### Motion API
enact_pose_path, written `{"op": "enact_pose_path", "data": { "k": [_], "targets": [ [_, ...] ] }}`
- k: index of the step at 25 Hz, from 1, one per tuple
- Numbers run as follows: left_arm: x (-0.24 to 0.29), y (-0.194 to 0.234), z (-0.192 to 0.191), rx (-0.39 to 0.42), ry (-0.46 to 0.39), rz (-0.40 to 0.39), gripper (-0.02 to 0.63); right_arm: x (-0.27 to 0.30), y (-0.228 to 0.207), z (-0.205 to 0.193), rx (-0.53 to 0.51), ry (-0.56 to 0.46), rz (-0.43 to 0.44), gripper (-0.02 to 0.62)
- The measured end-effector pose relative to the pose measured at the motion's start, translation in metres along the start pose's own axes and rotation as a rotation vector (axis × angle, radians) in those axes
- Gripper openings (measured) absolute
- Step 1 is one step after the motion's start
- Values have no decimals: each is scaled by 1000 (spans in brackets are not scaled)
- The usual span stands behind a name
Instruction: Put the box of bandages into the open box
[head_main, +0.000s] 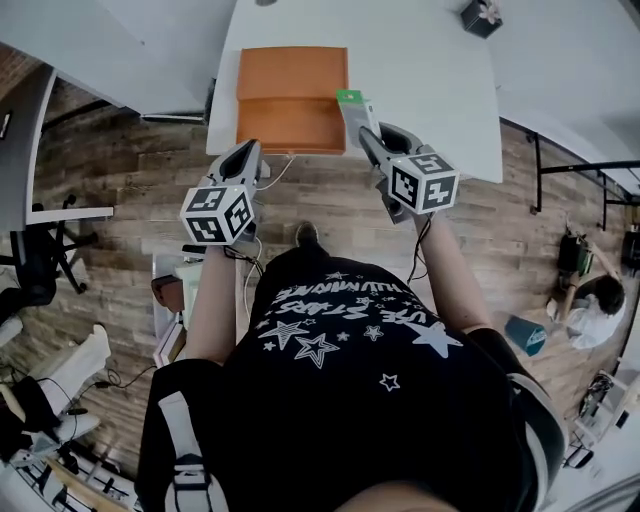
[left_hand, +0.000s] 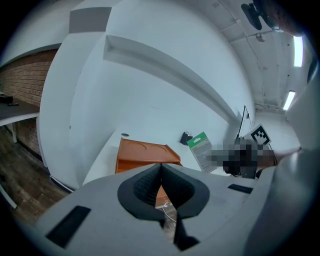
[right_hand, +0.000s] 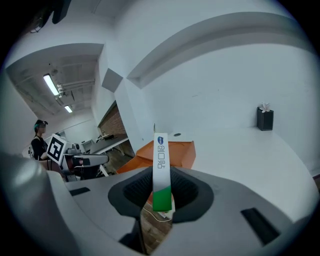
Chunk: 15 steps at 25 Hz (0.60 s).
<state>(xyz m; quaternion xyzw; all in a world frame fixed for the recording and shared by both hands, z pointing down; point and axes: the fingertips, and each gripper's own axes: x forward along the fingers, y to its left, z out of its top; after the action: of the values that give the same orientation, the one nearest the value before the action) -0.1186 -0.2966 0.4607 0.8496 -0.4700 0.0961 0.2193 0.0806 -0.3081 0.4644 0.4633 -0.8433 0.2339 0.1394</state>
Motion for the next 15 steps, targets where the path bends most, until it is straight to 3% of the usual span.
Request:
{"op": "enact_pose_path", "data": {
  "k": [9,15],
  "targets": [
    [22,38,13,-23,-1,5,20,60,24,-3,-106,145,134,114],
    [24,53,14,-35,2,13,20,86,41,-14,-221,231,175,114]
  ]
}}
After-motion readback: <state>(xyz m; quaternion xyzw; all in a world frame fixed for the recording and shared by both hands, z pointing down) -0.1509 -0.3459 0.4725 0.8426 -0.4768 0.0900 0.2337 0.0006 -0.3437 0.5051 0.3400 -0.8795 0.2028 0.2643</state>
